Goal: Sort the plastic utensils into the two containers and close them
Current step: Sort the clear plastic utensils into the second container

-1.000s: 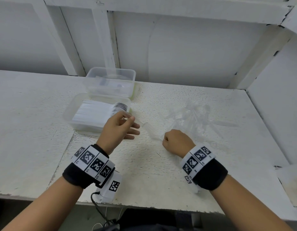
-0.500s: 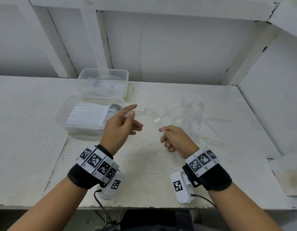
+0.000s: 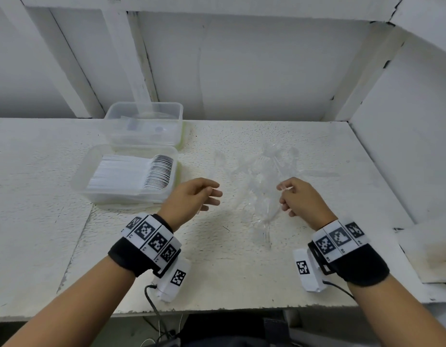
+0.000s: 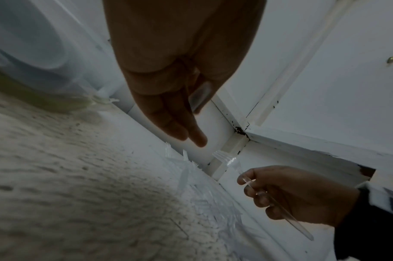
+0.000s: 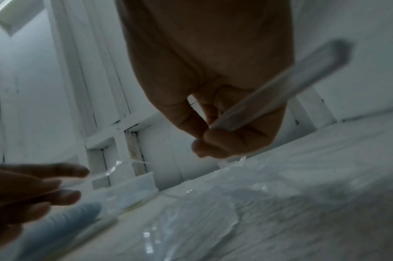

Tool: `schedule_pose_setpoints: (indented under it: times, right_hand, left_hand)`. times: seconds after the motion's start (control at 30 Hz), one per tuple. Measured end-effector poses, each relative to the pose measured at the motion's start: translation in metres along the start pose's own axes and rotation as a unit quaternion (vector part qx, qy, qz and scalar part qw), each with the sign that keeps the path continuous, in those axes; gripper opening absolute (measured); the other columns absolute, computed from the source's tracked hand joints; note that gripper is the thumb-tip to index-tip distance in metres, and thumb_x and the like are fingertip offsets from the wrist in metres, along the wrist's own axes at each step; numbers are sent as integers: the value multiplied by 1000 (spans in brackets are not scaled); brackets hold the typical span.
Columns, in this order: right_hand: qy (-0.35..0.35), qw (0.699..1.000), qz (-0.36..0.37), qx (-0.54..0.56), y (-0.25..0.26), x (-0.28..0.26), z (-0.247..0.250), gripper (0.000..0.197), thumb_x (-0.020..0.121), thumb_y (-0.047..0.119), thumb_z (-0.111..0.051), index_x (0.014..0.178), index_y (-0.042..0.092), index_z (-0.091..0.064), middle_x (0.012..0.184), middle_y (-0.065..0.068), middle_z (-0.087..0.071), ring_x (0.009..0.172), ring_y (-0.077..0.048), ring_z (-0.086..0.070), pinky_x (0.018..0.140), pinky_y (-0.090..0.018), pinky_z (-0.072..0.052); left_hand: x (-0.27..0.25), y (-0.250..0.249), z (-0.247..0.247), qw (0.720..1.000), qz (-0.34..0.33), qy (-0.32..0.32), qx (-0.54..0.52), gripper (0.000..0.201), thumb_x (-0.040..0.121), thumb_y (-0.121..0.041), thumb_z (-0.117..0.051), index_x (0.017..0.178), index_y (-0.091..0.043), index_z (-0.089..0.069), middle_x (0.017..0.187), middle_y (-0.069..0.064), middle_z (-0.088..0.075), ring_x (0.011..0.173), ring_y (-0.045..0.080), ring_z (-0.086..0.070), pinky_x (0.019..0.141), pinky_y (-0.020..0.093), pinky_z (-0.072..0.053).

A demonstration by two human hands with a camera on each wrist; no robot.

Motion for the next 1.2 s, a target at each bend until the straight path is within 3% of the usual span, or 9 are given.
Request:
schedule_pose_setpoints:
  times: [0.2, 0.4, 0.5, 0.63, 0.7, 0.8, 0.9, 1.0, 1.2]
  right_hand:
    - [1, 968, 3, -251, -9, 21, 14, 29, 92, 21, -52, 119, 11, -54, 115, -8, -57, 105, -25, -54, 78, -26, -38]
    - [28, 934, 16, -357, -6, 29, -4, 22, 93, 18, -48, 108, 12, -63, 113, -8, -63, 101, -25, -58, 83, -30, -44]
    - [24, 958, 28, -286, 4, 21, 2, 22, 91, 15, -50, 107, 14, -65, 104, -7, -67, 93, -22, -61, 78, -27, -45]
    - [12, 999, 7, -42, 16, 0, 18, 17, 93, 15, -47, 96, 12, -64, 83, -3, -70, 51, -12, -45, 47, -23, -35]
    - [32, 992, -31, 115, 19, -12, 22, 16, 90, 16, -52, 92, 6, -65, 80, -8, -69, 46, -15, -46, 44, -22, -37]
    - [48, 974, -38, 216, 20, -23, 24, 19, 90, 12, -49, 88, 3, -65, 79, -15, -67, 54, -22, -62, 49, -26, -47]
    - [23, 978, -44, 205, 9, -25, 25, 29, 98, 18, -40, 91, 2, -63, 78, -14, -66, 60, -23, -65, 53, -28, -53]
    - [16, 984, -47, 172, -3, -25, 21, 22, 97, 4, -35, 99, 2, -57, 81, -13, -58, 61, -22, -62, 49, -25, -54]
    - [2, 994, -40, 106, -16, -24, 20, 33, 90, -5, -27, 106, 14, -49, 82, -8, -52, 53, -15, -43, 44, -24, -34]
  left_hand:
    - [3, 9, -5, 998, 35, -21, -54, 33, 98, -5, -38, 127, -21, -38, 95, 5, -67, 73, 14, -66, 66, 24, -52]
    - [8, 16, -12, 997, 60, -25, 47, 19, 98, -7, -33, 110, -16, -45, 85, -4, -61, 67, 10, -50, 59, 23, -38]
    - [10, 16, -13, 995, 62, -26, 72, 19, 94, -5, -33, 104, -15, -45, 80, -3, -58, 66, 12, -47, 56, 23, -36]
    - [14, 10, -13, 994, 51, -43, 92, 12, 92, -11, -41, 100, -15, -49, 79, -3, -56, 65, 10, -44, 57, 23, -36]
    - [18, 4, -16, 989, 33, -46, 136, 9, 93, -19, -46, 97, -14, -52, 81, -4, -54, 70, 10, -47, 61, 22, -37]
    - [26, -3, -29, 979, 7, -21, 202, 20, 93, -30, -51, 88, -11, -58, 75, -8, -51, 75, 13, -49, 61, 23, -37]
    - [32, 0, -52, 958, 12, 46, 282, 27, 90, -37, -55, 77, -14, -57, 72, -9, -51, 76, 13, -49, 61, 24, -36]
    - [30, 12, -75, 921, 43, 125, 366, 37, 86, -49, -57, 78, -13, -54, 74, -2, -53, 70, 14, -49, 59, 25, -35]
    - [17, 25, -94, 844, 59, 197, 496, 54, 78, -63, -57, 85, -10, -57, 81, 1, -56, 75, 17, -51, 54, 23, -33]
Point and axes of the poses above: each hand's wrist, its own x-axis towards the middle knuckle, its own z-axis out of the back of the hand, y = z × x, the point moved 8 cm from there along x, towards the middle knuckle
